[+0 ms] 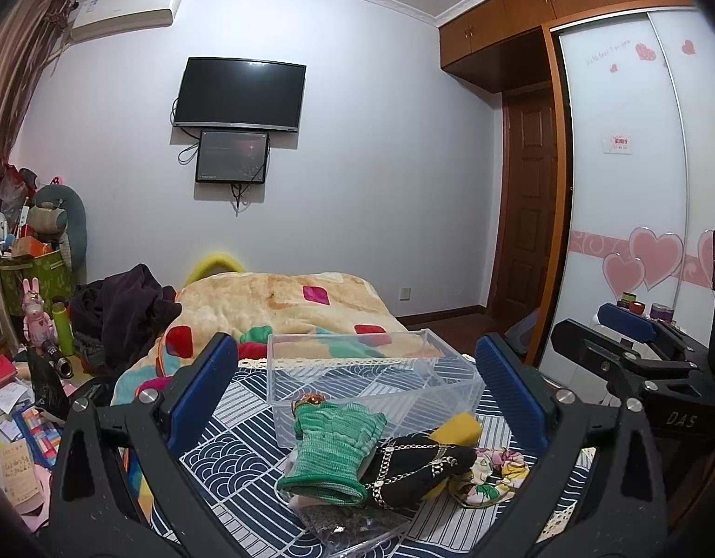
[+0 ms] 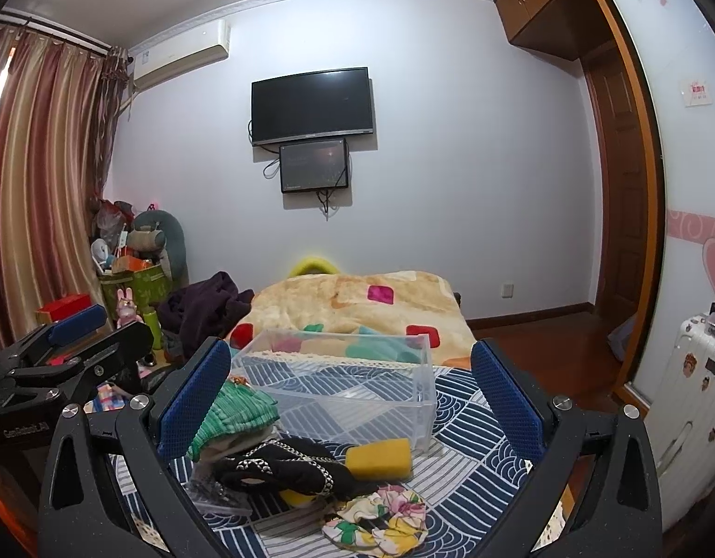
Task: Organize soft objects
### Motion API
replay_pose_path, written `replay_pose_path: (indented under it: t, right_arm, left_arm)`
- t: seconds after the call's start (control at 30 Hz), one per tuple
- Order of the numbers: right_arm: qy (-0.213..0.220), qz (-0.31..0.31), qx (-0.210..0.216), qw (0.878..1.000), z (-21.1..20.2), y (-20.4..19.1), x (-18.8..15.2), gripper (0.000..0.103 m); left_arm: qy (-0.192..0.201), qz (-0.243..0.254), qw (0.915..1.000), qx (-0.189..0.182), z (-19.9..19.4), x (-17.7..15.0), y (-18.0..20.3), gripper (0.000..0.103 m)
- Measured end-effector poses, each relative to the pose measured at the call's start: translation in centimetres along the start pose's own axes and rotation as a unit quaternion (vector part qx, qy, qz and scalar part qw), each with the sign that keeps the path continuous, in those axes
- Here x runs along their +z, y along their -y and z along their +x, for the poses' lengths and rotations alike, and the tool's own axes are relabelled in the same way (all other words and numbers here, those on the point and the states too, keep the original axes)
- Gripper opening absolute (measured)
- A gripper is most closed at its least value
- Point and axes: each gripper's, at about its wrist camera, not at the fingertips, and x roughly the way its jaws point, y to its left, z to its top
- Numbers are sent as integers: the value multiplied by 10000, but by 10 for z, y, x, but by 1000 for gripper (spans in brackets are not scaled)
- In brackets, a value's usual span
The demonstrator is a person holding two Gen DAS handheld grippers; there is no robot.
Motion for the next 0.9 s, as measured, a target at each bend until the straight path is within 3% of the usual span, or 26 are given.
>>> replay_pose_path:
  t: [0.9]
  right_arm:
    - [23, 0, 7, 10000, -1, -1, 0, 103]
  left_arm:
    - [35, 24, 10000, -14, -4, 3, 1, 103]
